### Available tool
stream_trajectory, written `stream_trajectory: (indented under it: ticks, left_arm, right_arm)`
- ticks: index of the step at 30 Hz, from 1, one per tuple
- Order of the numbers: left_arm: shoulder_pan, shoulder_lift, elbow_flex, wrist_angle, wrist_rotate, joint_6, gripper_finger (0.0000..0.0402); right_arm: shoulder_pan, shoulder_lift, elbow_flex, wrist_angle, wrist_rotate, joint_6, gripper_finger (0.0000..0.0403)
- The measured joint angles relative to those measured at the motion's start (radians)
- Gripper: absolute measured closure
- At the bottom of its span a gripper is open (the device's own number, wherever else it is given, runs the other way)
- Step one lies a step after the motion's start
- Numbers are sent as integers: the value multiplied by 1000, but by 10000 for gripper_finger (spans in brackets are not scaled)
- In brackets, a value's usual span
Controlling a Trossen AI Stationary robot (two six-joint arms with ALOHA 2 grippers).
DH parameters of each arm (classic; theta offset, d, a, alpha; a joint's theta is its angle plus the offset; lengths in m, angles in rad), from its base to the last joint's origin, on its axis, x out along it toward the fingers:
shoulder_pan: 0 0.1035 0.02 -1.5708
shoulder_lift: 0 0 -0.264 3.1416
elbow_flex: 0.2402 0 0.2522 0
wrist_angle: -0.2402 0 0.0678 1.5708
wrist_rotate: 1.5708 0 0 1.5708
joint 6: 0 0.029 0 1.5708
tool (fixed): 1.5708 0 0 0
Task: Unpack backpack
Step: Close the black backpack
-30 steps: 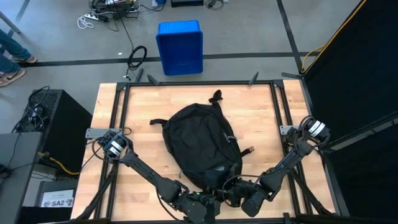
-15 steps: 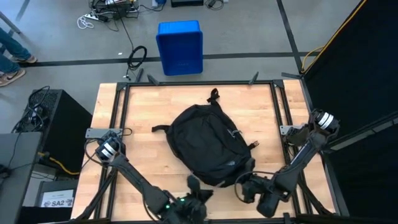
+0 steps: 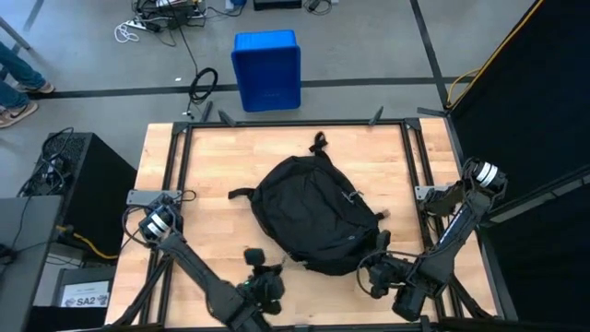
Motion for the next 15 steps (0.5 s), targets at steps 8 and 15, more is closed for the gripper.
stream_trajectory:
  ticks: [8,15]
  left_arm:
    - [-1,14,0,-323,118,-330,401]
    - [8,5,-24,-385,302,-371,400]
  right_arm:
    - [-1,-14,1,-18,2,14,403]
    - [17,-31,-2,-58,-17,45,403]
